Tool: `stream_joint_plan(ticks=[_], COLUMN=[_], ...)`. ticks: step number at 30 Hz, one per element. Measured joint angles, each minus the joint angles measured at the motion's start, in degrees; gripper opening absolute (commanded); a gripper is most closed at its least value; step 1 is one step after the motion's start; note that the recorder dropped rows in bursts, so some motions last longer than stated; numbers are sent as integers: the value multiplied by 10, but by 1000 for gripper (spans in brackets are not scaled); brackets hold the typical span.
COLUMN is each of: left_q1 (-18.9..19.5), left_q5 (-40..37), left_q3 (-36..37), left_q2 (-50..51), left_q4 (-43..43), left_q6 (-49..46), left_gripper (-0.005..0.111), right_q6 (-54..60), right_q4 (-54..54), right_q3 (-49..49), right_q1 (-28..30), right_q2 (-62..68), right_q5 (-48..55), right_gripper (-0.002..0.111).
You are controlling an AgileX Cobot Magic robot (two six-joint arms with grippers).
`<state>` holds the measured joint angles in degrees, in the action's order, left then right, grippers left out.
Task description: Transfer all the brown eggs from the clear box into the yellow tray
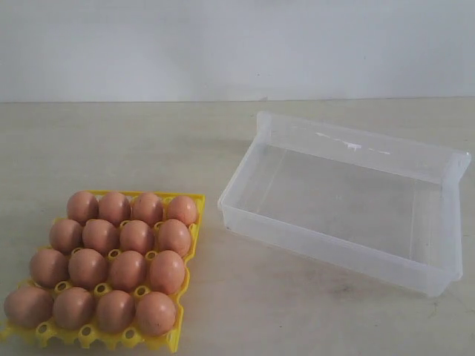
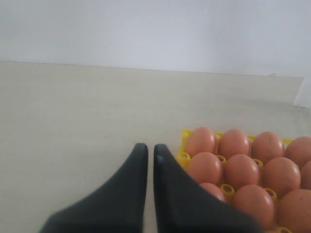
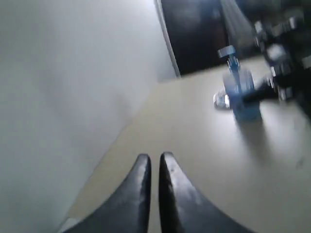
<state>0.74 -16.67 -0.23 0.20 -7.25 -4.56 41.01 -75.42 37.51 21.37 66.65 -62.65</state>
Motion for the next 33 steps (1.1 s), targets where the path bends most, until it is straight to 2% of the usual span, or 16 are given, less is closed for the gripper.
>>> stream_joint_plan(ticks=[2, 3, 4, 6, 9, 11, 13, 14, 16, 19, 24, 27, 28, 30, 33], left_q1=[0, 0, 0, 0, 0, 0, 0, 0, 0, 0, 0, 0, 0, 0, 0], left_q5=[0, 0, 0, 0, 0, 0, 0, 0, 0, 0, 0, 0, 0, 0, 0], left_q3=[0, 0, 0, 0, 0, 0, 0, 0, 0, 0, 0, 0, 0, 0, 0], left_q2=[0, 0, 0, 0, 0, 0, 0, 0, 0, 0, 0, 0, 0, 0, 0], left_q4=[0, 0, 0, 0, 0, 0, 0, 0, 0, 0, 0, 0, 0, 0, 0], left_q6=[0, 0, 0, 0, 0, 0, 0, 0, 0, 0, 0, 0, 0, 0, 0], left_gripper=[4, 4, 4, 4, 4, 4, 4, 4, 4, 4, 4, 4, 4, 4, 4], right_q6=[-78, -131, -201, -360, -631, -811, -971, -1046, -1156, -1251, -1300, -1203, -1122, -1032, -1019], right_q4=[-45, -20, 49, 272, 766, 1155, 1423, 1536, 1654, 1725, 1745, 1748, 1750, 1753, 1754], right_q3=[-1, -1, 1, 19, 72, 92, 93, 93, 92, 92, 79, 28, -3, -45, -111], right_q1=[26, 35, 40, 43, 20, -16, -52, -71, -103, -142, -157, -157, -157, -157, -162], right_q2=[-43, -64, -79, -94, -105, -117, -133, -144, -174, -258, -392, -447, -465, -487, -505], right_q5=[105, 179, 251, 360, 449, 481, 501, 508, 513, 505, 534, 565, 570, 577, 622], right_gripper=[1, 1, 1, 1, 1, 1, 1, 1, 0, 0, 0, 0, 0, 0, 0])
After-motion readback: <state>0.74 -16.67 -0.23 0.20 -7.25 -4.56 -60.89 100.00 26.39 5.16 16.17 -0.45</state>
